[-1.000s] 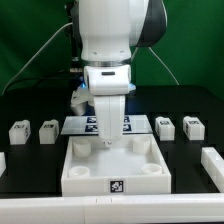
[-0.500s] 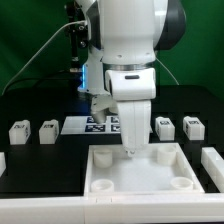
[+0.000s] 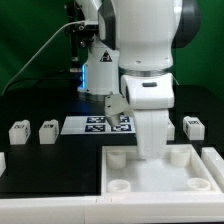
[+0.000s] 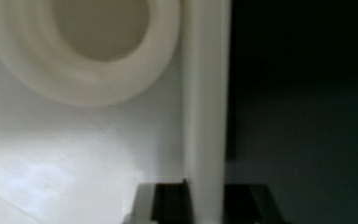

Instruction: Assemble one leg

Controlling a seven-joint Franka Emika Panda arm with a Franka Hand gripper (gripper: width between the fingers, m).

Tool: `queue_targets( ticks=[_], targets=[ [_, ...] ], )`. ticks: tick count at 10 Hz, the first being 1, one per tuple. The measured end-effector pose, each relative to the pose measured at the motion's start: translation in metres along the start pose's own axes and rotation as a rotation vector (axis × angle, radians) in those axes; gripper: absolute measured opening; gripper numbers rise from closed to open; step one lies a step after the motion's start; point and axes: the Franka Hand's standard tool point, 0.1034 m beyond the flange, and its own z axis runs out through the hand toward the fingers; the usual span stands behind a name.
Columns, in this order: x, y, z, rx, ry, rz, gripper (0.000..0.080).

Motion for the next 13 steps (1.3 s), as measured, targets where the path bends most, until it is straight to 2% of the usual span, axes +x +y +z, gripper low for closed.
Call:
queue_targets(
  ticks=[2,6,8,9,10,11,13],
  targets=[
    [0.0095,0.0,0.0003,0.005,-0.001,0.001,0.0066],
    [0.0087,-0.0006,0.0008,0.005,-0.011,0.012,0.0067],
    [0.008,-0.0006,0.001,0.005,-0.011,0.013,0.0361],
    [0.0078,-0.0006,0.0011,0.005,-0.011,0.014,0.0544],
    [0.0076,-0.0006,0.0011,0.005,-0.011,0.014,0.0544],
    [0.0074,-0.0006,0.0011,0.006,-0.011,0.014,0.0616],
    [0.0071,-0.0006,0.0012,0.006,-0.011,0.015,0.0643]
  ],
)
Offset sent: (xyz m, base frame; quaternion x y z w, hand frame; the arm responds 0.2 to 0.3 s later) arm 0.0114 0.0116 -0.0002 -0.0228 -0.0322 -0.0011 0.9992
